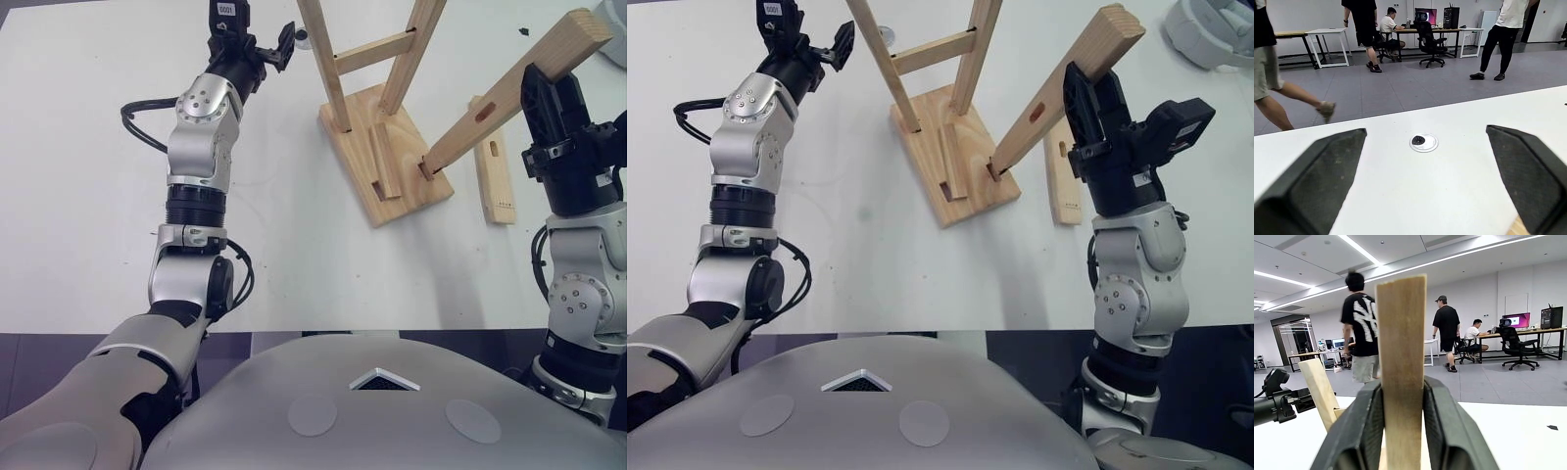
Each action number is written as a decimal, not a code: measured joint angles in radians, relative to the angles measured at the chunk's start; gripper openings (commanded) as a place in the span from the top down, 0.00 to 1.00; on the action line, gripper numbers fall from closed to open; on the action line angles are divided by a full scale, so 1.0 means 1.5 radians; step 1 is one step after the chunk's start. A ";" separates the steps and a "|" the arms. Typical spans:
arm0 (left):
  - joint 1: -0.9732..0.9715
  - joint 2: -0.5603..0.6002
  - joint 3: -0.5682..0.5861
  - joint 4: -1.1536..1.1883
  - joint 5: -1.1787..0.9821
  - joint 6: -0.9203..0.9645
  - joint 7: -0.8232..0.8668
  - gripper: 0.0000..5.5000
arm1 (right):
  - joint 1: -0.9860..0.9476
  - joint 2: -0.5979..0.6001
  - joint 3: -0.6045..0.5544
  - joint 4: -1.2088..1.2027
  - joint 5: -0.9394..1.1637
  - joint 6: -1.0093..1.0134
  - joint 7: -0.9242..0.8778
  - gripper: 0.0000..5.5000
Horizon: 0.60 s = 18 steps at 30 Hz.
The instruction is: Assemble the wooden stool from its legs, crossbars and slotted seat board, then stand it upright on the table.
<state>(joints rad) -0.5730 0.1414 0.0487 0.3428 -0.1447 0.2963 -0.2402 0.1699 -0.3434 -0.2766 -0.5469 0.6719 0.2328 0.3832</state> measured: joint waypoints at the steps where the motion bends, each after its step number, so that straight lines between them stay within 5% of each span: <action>1: 0.000 0.000 0.000 0.000 0.000 0.000 -0.001 0.18 | 0.000 0.002 0.000 0.006 0.000 -0.002 0.004 0.81; 18: -0.014 0.007 -0.004 0.012 0.000 0.000 -0.013 0.18 | 0.069 -0.015 -0.004 0.046 0.023 -0.058 0.103 0.81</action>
<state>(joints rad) -0.5947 0.1519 0.0426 0.3612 -0.1445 0.2963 -0.2597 0.2736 -0.3657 -0.2827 -0.4786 0.7066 0.1451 0.5383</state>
